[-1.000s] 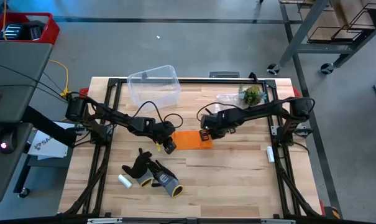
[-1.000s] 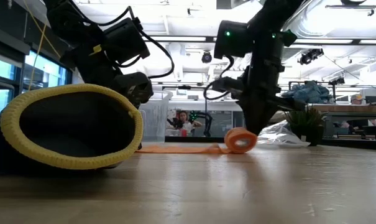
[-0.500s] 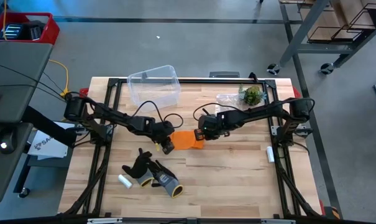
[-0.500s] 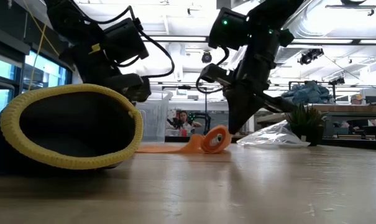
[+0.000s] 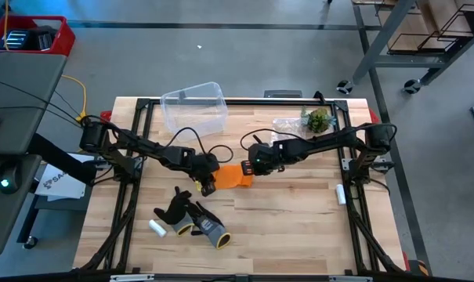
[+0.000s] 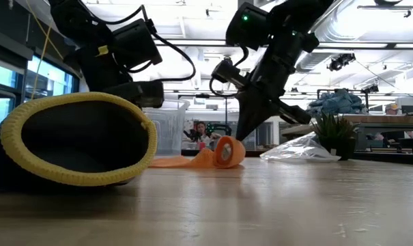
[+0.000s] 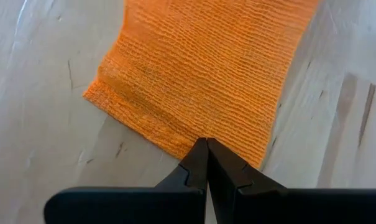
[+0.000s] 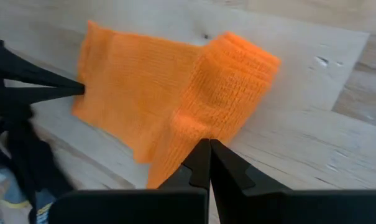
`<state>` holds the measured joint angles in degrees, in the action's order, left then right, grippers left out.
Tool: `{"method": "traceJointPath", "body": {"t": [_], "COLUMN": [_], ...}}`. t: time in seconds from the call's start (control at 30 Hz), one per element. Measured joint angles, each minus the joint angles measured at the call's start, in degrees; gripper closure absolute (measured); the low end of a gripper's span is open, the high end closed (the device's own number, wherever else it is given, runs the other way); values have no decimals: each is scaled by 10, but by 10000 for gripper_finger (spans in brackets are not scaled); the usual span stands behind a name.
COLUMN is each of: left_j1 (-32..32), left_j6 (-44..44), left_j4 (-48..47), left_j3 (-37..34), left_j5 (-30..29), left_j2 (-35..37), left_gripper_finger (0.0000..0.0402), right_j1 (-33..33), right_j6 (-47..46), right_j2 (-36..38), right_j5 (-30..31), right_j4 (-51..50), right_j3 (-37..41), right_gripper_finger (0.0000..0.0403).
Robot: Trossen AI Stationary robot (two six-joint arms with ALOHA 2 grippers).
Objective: Roll bandage
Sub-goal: Roll the orange bandage
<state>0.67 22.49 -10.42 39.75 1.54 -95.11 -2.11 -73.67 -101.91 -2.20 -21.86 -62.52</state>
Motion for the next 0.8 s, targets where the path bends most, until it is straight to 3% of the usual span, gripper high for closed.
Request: {"method": "traceJointPath", "body": {"t": [0.27, 0.57, 0.8], "left_j1": [-1, 0, 1], "left_j6": [-87, -44, -3], "left_j4": [-19, -24, -31], "left_j3": [1, 1, 1], "left_j5": [-39, -135, -146], "left_j2": [1, 1, 6], "left_gripper_finger": [402, 402, 402], "right_j1": [0, 0, 3], "right_j6": [0, -1, -11], "right_j2": [0, 0, -13], "right_j5": [0, 0, 0], "right_j4": [3, 37, 56], "right_j3": [0, 0, 0], "right_gripper_finger": [403, 403, 403]}}
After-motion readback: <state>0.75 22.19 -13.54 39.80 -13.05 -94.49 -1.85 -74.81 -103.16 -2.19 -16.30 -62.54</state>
